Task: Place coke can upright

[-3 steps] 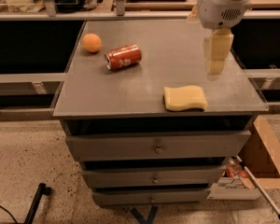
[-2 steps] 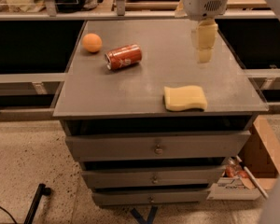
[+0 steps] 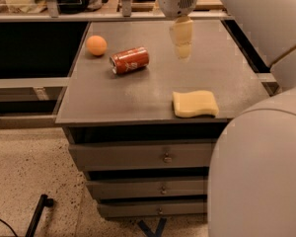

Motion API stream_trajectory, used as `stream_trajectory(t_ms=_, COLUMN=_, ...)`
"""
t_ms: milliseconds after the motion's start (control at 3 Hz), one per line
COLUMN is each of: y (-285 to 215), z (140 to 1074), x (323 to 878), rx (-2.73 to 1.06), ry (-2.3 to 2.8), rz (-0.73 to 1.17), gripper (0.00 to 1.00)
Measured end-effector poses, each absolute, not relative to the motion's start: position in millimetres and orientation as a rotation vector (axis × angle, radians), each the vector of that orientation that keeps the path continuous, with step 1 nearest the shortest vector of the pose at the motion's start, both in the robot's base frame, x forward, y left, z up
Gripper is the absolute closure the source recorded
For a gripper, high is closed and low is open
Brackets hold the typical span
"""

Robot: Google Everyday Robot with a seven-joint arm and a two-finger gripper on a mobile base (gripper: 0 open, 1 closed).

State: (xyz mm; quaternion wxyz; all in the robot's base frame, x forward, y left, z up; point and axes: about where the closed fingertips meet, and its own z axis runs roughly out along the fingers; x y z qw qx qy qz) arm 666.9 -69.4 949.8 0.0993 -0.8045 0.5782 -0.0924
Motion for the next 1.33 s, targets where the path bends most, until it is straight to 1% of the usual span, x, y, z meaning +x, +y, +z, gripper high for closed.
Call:
stream_trajectory(t_ms=333, y=-35, z=943, x=677, rx=-2.418, ry=1.646, rz=-0.253, gripper=0.00)
stream_trajectory(t_ms=1000, y=30, z=923, x=683, rx=-2.474, ry=1.550, rz=-0.151, gripper=0.00)
stream_trajectory(t_ms=1333, y=49, z=908, x=687, rx=-2.474, ry=1.551, rz=-0.091, gripper=0.00)
